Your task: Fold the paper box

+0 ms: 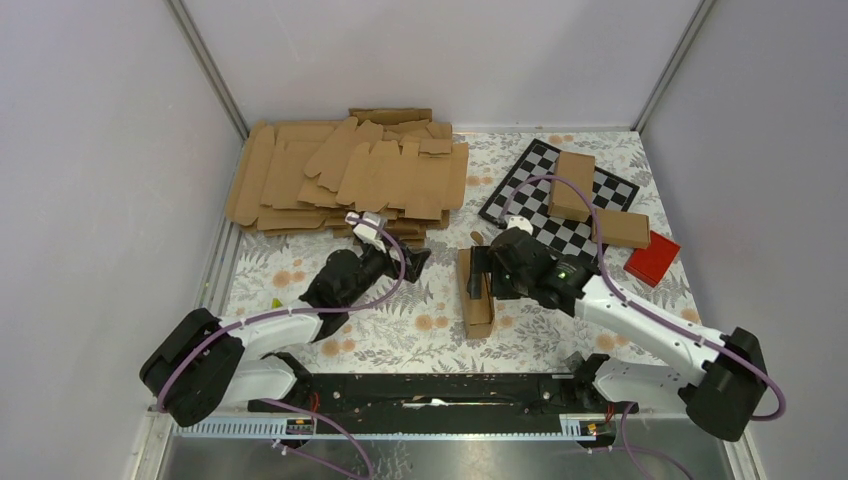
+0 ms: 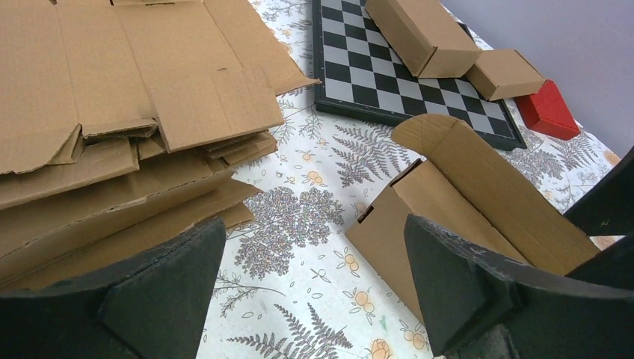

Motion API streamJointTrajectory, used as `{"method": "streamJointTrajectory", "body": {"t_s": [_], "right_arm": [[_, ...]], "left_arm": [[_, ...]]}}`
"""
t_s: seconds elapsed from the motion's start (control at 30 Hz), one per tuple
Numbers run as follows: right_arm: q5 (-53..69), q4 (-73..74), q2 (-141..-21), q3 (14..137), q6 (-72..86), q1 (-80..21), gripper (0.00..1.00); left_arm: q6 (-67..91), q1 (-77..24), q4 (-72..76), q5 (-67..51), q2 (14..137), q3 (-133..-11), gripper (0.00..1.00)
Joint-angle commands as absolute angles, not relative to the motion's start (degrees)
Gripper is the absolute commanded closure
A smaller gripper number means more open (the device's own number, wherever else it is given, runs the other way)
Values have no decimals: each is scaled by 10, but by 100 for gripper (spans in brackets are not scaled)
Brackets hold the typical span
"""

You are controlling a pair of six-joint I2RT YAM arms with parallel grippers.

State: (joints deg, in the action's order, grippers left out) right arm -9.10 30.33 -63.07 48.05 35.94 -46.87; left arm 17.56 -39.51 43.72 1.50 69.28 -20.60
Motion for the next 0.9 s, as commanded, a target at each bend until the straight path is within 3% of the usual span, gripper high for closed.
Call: {"method": "streamJointTrajectory", "body": {"t_s": [0.0, 0.87], "right_arm": [[-94, 323, -663, 522, 398, -481, 0], [-114, 348, -762, 550, 374, -500, 0]], "left_arm": [[177, -393, 517, 3, 682, -179, 1], [179, -393, 526, -54, 700, -187, 1]]}}
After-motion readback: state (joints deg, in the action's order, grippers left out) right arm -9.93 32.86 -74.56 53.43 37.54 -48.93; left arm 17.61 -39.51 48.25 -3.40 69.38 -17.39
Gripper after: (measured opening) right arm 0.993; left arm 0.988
